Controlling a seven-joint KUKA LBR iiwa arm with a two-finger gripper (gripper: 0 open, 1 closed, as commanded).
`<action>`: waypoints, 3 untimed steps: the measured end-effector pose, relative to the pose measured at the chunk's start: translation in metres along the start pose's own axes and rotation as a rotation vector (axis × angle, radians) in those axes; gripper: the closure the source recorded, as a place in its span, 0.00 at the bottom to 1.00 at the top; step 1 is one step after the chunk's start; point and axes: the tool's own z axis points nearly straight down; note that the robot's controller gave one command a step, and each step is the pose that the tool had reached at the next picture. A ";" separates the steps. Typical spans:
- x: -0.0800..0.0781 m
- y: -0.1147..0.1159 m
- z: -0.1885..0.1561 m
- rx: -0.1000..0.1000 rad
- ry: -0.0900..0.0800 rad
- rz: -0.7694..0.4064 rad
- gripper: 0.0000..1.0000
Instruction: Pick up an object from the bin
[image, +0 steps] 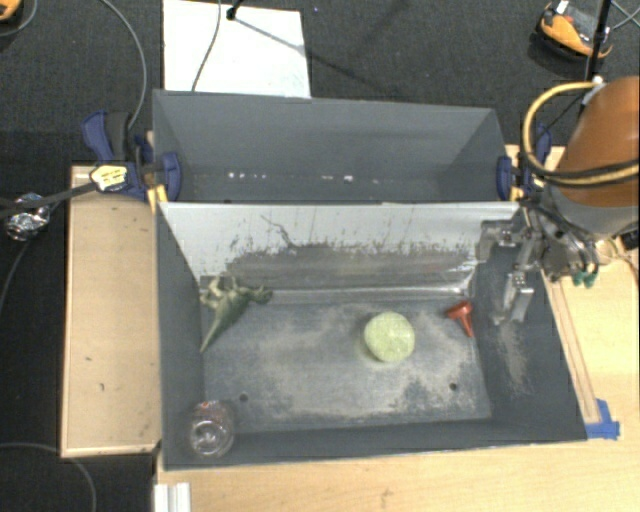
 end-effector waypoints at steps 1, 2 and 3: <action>-0.001 0.000 -0.005 0.002 -0.008 -0.003 0.00; -0.002 0.014 0.024 0.002 -0.012 0.081 0.00; -0.006 0.025 0.067 0.001 -0.010 0.062 0.00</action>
Offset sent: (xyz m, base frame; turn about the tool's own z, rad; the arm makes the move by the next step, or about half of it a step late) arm -0.0007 0.0495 -0.0949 0.2600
